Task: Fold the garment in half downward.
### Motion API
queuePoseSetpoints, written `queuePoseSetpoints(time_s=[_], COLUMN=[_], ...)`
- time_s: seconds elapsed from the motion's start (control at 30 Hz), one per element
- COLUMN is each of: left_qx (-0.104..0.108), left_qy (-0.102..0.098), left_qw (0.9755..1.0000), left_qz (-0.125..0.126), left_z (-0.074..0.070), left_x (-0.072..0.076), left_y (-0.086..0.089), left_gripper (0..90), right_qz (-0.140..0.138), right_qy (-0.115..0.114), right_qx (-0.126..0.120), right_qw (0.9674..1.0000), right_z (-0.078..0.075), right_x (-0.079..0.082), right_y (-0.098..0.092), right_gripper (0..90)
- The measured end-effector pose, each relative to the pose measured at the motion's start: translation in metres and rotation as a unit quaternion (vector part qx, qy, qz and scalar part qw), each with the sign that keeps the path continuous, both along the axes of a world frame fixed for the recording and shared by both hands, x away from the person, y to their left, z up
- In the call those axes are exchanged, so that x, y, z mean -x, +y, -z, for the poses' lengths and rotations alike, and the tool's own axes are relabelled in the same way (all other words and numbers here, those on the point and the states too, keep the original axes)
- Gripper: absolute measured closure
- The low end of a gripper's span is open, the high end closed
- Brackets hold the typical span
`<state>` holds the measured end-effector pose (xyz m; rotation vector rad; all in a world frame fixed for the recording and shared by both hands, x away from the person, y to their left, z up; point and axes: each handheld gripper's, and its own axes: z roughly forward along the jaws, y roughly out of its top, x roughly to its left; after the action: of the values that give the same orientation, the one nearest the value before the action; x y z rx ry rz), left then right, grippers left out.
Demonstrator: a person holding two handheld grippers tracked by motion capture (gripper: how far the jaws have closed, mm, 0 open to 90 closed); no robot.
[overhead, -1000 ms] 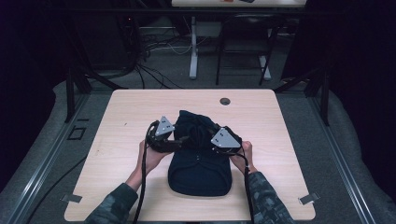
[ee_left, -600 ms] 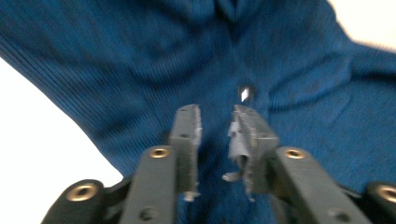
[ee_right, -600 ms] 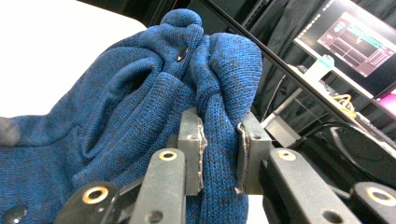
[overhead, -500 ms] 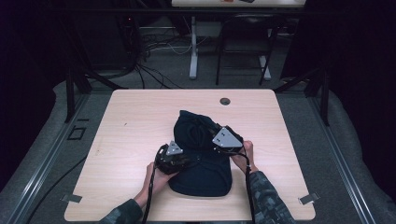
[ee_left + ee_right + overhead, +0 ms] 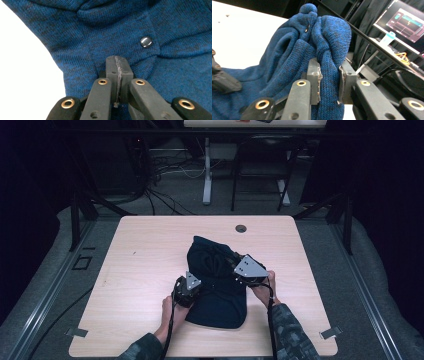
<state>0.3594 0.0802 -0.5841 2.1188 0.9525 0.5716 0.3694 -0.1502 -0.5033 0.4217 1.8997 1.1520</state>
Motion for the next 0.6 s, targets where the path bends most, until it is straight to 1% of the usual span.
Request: queuePoseSetpoints(time_s=[0.1, 0.13, 0.17, 0.2, 0.3, 0.37, 0.5, 0.57, 0.6], left_qx=[0.006, 0.013, 0.015, 0.015, 0.017, 0.019, 0.022, 0.027, 0.027], left_qy=[0.000, 0.000, 0.000, -0.001, -0.001, 0.000, 0.005, 0.007, 0.007], left_qw=[1.0000, 0.9998, 0.9998, 0.9998, 0.9997, 0.9997, 0.9997, 0.9995, 0.9995], left_qz=[-0.006, -0.012, -0.014, -0.016, -0.016, -0.016, -0.013, -0.013, -0.013], left_z=[0.001, 0.001, 0.002, 0.002, 0.002, 0.002, 0.001, 0.001, 0.001], left_x=[-0.003, -0.004, -0.004, -0.005, -0.005, -0.005, -0.006, -0.006, -0.006], left_y=[-0.001, -0.001, -0.001, -0.002, -0.001, -0.001, 0.001, 0.002, 0.002], left_gripper=[90.0, 90.0, 90.0, 90.0, 90.0, 90.0, 90.0, 90.0, 90.0], right_qz=[-0.001, -0.004, -0.005, -0.007, -0.012, -0.015, -0.025, -0.028, -0.028], right_qy=[0.006, 0.010, 0.010, 0.017, 0.022, 0.025, 0.044, 0.050, 0.050], right_qx=[-0.004, -0.005, -0.002, -0.006, -0.008, -0.009, -0.014, -0.013, -0.013], right_qw=[1.0000, 0.9999, 0.9999, 0.9998, 0.9997, 0.9995, 0.9986, 0.9982, 0.9982], right_z=[-0.002, -0.003, -0.003, -0.004, -0.004, -0.002, 0.004, 0.010, 0.010], right_x=[0.002, 0.004, 0.007, 0.009, 0.015, 0.020, 0.029, 0.033, 0.033], right_y=[-0.002, -0.003, -0.004, -0.005, -0.006, -0.006, -0.009, -0.009, -0.009], right_gripper=[74.8, 74.8, 74.8, 74.8, 74.7, 74.7, 74.6, 74.5, 74.5])
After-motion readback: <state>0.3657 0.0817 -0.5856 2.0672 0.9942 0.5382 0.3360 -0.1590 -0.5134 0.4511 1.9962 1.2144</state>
